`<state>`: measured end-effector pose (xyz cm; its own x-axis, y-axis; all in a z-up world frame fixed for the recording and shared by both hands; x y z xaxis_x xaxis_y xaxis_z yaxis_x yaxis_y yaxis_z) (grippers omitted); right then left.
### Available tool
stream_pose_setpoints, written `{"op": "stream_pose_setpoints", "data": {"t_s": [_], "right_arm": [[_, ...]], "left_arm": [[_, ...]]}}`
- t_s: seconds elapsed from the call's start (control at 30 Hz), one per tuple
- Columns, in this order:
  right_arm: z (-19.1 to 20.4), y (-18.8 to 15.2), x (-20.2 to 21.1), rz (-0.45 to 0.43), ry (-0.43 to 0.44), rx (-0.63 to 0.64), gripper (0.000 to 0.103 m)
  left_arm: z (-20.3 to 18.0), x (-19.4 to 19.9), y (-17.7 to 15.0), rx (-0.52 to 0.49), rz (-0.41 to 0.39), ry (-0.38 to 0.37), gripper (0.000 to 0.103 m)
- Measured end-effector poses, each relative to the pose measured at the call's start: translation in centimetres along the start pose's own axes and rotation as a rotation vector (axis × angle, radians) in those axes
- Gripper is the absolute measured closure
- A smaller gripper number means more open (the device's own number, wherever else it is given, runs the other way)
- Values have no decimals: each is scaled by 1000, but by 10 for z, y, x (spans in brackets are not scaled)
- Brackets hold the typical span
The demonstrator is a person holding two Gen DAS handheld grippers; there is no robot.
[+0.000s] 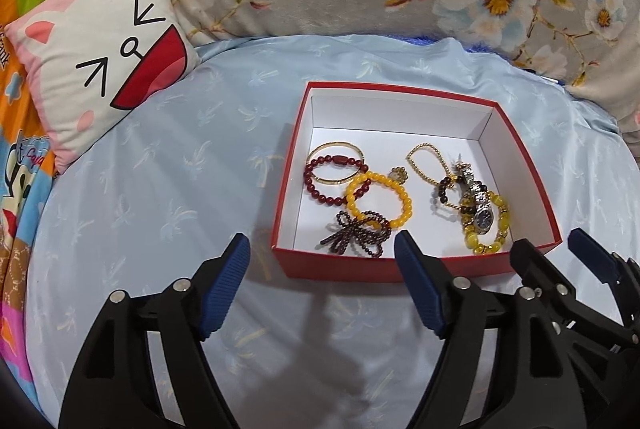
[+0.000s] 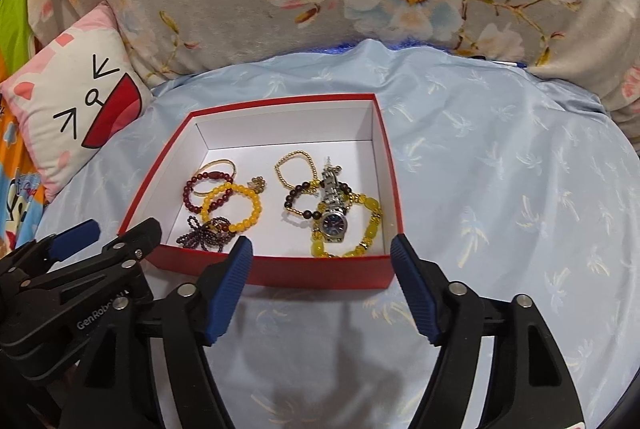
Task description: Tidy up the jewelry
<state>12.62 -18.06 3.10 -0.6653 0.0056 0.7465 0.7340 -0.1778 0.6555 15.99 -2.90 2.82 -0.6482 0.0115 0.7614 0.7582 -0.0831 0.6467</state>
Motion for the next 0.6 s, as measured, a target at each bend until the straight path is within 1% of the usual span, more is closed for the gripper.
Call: {"op": "stream_pose_setpoints", "data": {"t_s": [0.07,0.23,0.4,0.6], "right_arm": [[-2,-2,1,5,-14,1,28],[-4,-6,4,18,-38,-2,28],[-4,-5,8,18,-23,-20,26],[-1,-3,11,11,-27,-18,25]], "left_arm": [[0,0,-2,-6,8,5,29],[0,1,-7,-13,29,6,29],[0,1,-8,-15,31,8,29],[4,2,-10,-1,37,13,29]]}}
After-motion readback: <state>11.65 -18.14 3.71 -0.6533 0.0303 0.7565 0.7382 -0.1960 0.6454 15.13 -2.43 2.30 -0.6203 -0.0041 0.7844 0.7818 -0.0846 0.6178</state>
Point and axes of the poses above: each gripper's, at about its wrist camera, not at the fingertips, and x roughly against the way its jaws point, z to its left, y to its top, the point moved 6 cm from there along -x, roughly the way its jaws point, and after that the axes turned 2 degrees about -x, right-handed, at the moved point
